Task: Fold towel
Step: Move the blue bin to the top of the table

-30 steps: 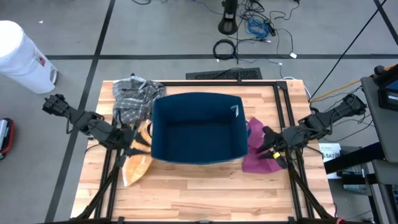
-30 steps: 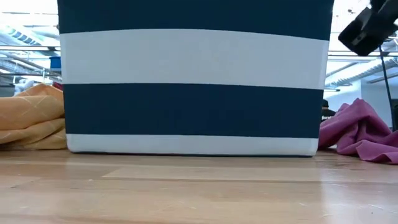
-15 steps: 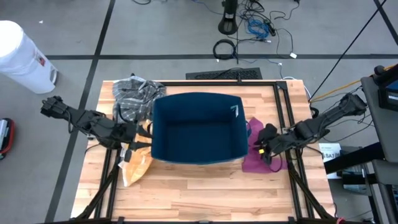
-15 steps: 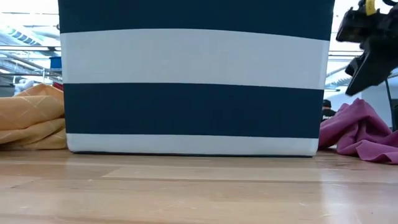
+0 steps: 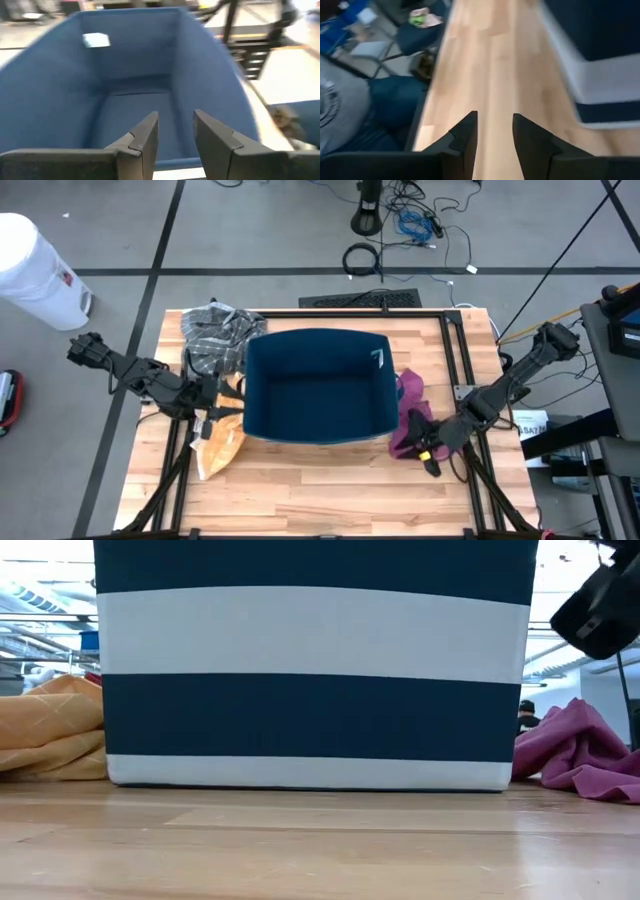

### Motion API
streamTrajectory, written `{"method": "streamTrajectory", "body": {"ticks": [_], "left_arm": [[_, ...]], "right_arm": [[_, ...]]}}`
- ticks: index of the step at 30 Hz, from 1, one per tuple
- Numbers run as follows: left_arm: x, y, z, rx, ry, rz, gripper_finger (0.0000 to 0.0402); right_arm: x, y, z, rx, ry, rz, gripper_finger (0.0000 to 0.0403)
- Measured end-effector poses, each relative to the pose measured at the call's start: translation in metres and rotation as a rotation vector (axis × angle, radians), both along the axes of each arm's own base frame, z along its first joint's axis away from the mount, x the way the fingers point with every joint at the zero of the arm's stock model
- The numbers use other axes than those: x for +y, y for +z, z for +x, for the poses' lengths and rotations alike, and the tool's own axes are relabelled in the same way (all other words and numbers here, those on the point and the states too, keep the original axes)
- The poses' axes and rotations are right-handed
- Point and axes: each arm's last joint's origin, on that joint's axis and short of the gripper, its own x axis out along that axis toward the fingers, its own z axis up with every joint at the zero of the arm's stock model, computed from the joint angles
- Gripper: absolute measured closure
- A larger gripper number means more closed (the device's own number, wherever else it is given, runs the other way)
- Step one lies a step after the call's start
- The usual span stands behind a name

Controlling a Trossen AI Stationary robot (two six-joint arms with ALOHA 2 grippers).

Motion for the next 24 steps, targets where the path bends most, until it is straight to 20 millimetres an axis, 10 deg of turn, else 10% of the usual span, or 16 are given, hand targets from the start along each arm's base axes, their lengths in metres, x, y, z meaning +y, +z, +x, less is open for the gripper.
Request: {"method": "streamTrajectory", "body": {"ticks": [24], "left_arm": [[0.02, -0.017, 0.002, 0.015, 0.597, -0.216, 0.0273]], "right_arm": [[0.046, -0.032, 0.029, -0.197, 0.048, -0.255, 0.0293]]}}
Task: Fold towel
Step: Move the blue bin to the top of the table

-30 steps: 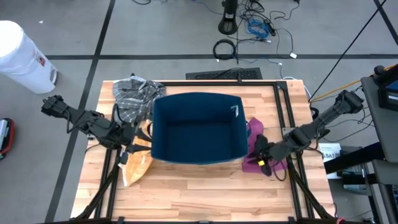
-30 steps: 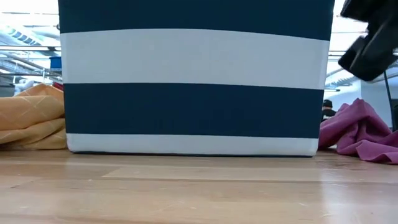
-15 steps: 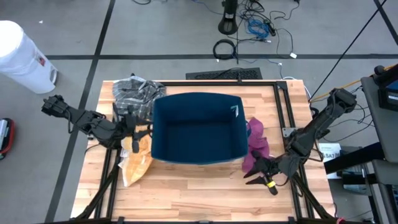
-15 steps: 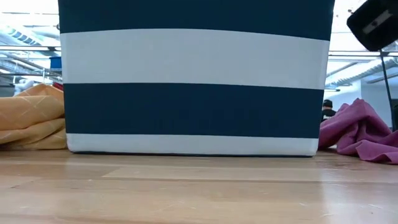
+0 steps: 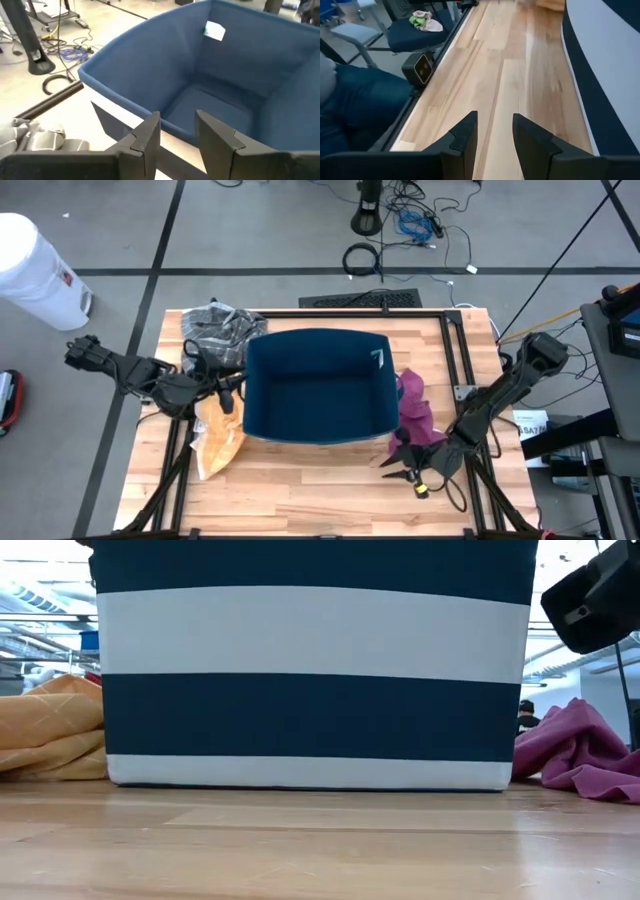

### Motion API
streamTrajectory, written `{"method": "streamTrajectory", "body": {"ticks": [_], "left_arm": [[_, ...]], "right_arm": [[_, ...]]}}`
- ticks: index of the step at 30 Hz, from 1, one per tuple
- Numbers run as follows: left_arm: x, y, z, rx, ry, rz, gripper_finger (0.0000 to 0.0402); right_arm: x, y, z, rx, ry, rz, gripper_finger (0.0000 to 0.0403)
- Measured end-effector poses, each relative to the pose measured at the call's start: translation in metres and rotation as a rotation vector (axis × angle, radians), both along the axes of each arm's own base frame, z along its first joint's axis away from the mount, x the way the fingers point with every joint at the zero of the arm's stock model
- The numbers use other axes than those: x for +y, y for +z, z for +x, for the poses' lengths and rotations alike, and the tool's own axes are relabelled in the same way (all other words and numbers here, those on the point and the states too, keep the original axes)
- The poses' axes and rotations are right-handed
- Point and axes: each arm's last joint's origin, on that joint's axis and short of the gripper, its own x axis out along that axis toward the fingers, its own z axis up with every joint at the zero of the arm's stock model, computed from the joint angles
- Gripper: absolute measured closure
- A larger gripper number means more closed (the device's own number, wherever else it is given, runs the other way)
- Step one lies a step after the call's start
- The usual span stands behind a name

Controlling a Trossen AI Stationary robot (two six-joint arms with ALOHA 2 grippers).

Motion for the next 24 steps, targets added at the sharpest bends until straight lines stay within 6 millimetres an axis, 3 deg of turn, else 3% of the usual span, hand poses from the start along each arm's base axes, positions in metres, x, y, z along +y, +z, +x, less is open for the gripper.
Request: {"method": "streamTrajectory", "body": {"ticks": [6, 11, 24], "left_arm": [[-0.001, -0.015, 0.011, -0.026, 0.026, -0.016, 0.0273], [0.005, -0.022, 0.021, -0.058, 0.065, 0.023, 0.0273], [0.046, -0.024, 0.046, 0.022, 0.183, 0.193, 0.0273]], "right_arm": [[0.005, -0.013, 0.017, -0.083, 0.01, -0.074, 0.0293], [-0.004, -0.023, 0.027, -0.093, -0.134, -0.167, 0.0294], [-0.031, -0.029, 0.038, -0.059, -0.365, -0.306, 0.0294]]}}
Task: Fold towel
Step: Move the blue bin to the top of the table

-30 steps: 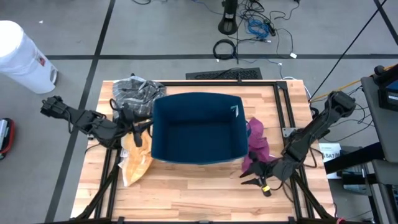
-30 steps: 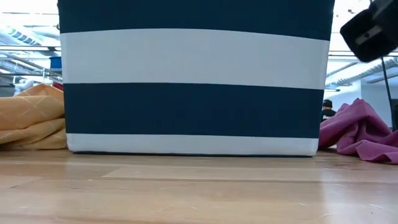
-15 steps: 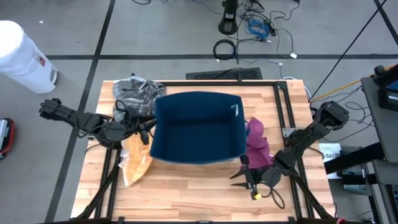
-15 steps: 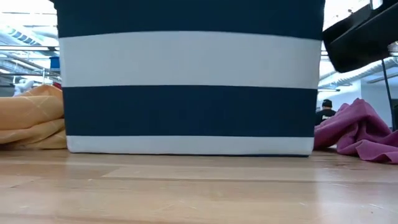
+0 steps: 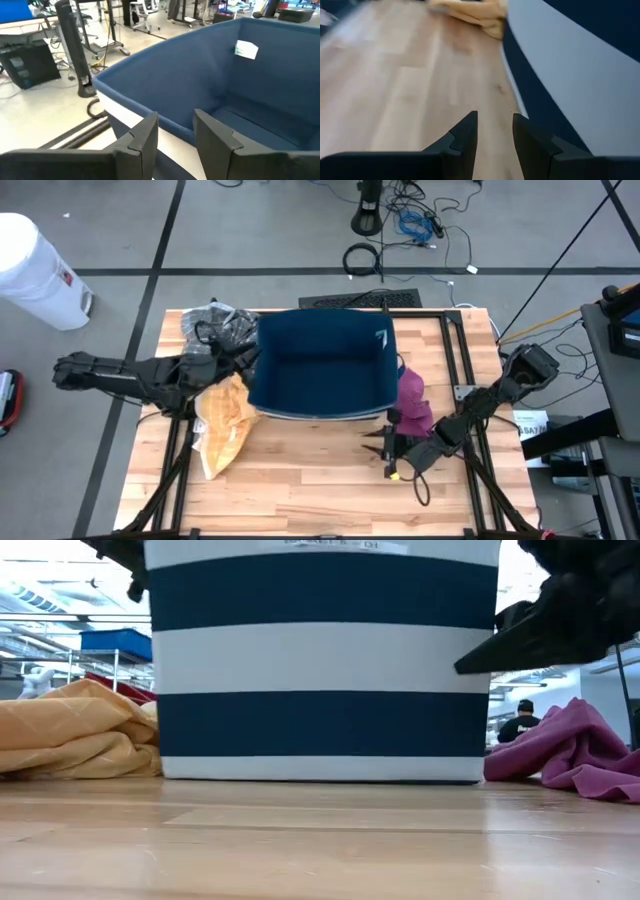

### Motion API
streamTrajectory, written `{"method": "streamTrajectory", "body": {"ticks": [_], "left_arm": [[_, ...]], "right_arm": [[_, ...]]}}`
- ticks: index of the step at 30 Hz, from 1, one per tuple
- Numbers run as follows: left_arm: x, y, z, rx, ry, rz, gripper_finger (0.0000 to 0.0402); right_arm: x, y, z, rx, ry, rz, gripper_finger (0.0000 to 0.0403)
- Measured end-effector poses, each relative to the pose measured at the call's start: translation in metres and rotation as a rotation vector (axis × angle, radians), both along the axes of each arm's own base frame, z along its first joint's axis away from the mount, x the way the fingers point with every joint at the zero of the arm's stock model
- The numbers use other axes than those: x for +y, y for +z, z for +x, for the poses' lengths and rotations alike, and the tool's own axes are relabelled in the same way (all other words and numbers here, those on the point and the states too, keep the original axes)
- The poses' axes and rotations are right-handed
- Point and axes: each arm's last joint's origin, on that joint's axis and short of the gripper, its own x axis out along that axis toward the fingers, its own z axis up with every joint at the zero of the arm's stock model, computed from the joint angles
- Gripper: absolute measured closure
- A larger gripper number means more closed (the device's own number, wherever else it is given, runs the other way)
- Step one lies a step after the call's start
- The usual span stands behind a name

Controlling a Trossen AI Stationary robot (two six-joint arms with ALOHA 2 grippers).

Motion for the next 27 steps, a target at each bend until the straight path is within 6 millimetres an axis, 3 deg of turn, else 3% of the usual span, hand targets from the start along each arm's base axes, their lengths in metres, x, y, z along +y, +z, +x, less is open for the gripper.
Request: {"method": "streamTrajectory", "body": {"ticks": [7, 16, 22, 27], "left_arm": [[0.027, -0.005, 0.019, 0.017, 0.028, 0.02, 0.0273], [0.055, -0.003, 0.023, -0.027, 0.042, 0.056, 0.0273], [0.054, 0.004, 0.023, -0.101, -0.031, 0.064, 0.0273], [0.044, 0.023, 0.022, -0.239, -0.124, 0.135, 0.0273]], "right_arm": [[-0.019, -0.008, 0.003, 0.06, -0.145, -0.043, 0.0294], [-0.034, -0.011, 0.005, 0.091, -0.246, -0.101, 0.0294], [-0.026, -0.005, -0.001, 0.078, -0.19, -0.11, 0.0294], [-0.018, 0.015, -0.011, 0.017, -0.14, -0.11, 0.0294]]}}
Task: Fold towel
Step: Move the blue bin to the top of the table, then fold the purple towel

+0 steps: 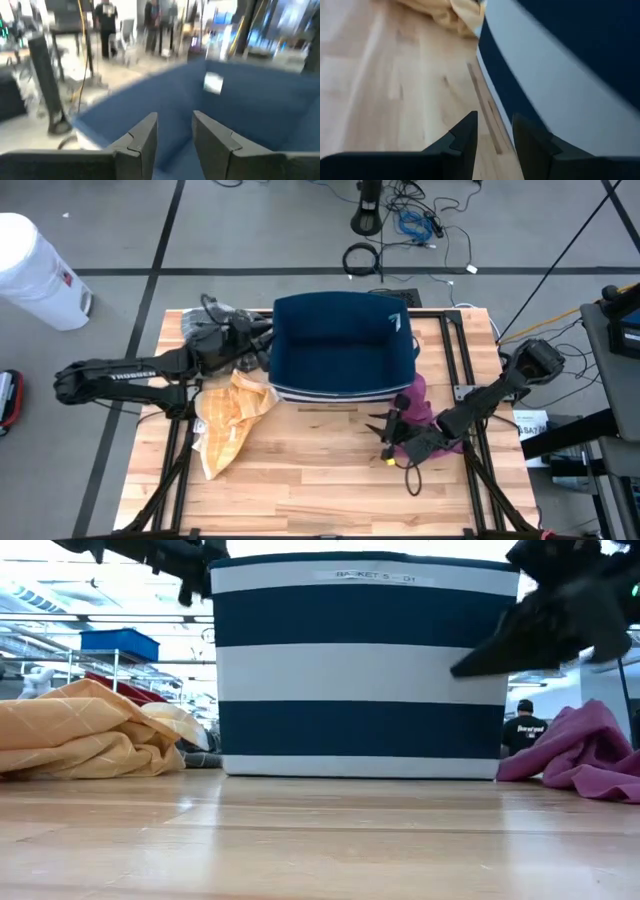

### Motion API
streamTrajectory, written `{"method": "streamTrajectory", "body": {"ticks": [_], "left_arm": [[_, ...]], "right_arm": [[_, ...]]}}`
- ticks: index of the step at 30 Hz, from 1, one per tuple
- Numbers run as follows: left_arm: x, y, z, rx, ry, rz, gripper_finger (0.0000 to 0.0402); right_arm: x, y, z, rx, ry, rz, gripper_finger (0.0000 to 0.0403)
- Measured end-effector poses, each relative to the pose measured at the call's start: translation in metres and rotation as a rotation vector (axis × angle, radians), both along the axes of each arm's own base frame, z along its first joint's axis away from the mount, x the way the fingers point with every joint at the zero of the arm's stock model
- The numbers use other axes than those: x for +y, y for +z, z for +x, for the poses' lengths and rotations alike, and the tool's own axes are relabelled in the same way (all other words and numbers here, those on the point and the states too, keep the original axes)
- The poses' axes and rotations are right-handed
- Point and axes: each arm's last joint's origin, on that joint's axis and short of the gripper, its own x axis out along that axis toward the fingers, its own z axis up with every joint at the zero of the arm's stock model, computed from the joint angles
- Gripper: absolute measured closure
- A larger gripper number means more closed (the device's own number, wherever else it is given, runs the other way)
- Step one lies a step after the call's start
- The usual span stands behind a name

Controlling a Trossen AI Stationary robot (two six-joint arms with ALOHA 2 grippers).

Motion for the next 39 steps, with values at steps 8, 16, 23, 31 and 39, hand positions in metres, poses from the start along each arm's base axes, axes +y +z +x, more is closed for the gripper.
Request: {"method": "streamTrajectory", "body": {"ticks": [8, 16, 23, 31, 39], "left_arm": [[-0.01, 0.012, -0.012, -0.022, -0.033, 0.072, 0.0273], [-0.048, 0.018, -0.01, -0.04, -0.484, 0.183, 0.0273], [-0.086, 0.012, -0.003, -0.015, -0.705, 0.227, 0.0273], [-0.113, -0.017, 0.02, 0.133, -0.808, 0.165, 0.0273], [-0.127, -0.039, 0.044, 0.195, -0.833, 0.173, 0.0273]], "right_arm": [[0.002, 0.034, -0.037, -0.022, 0.089, 0.046, 0.0289], [-0.022, 0.028, -0.076, 0.209, 0.022, 0.231, 0.0234], [-0.033, 0.046, -0.089, 0.385, -0.061, 0.206, 0.0217], [-0.04, 0.042, -0.1, 0.59, -0.145, 0.284, 0.0219], [-0.035, 0.034, -0.095, 0.637, -0.164, 0.279, 0.0228]]}}
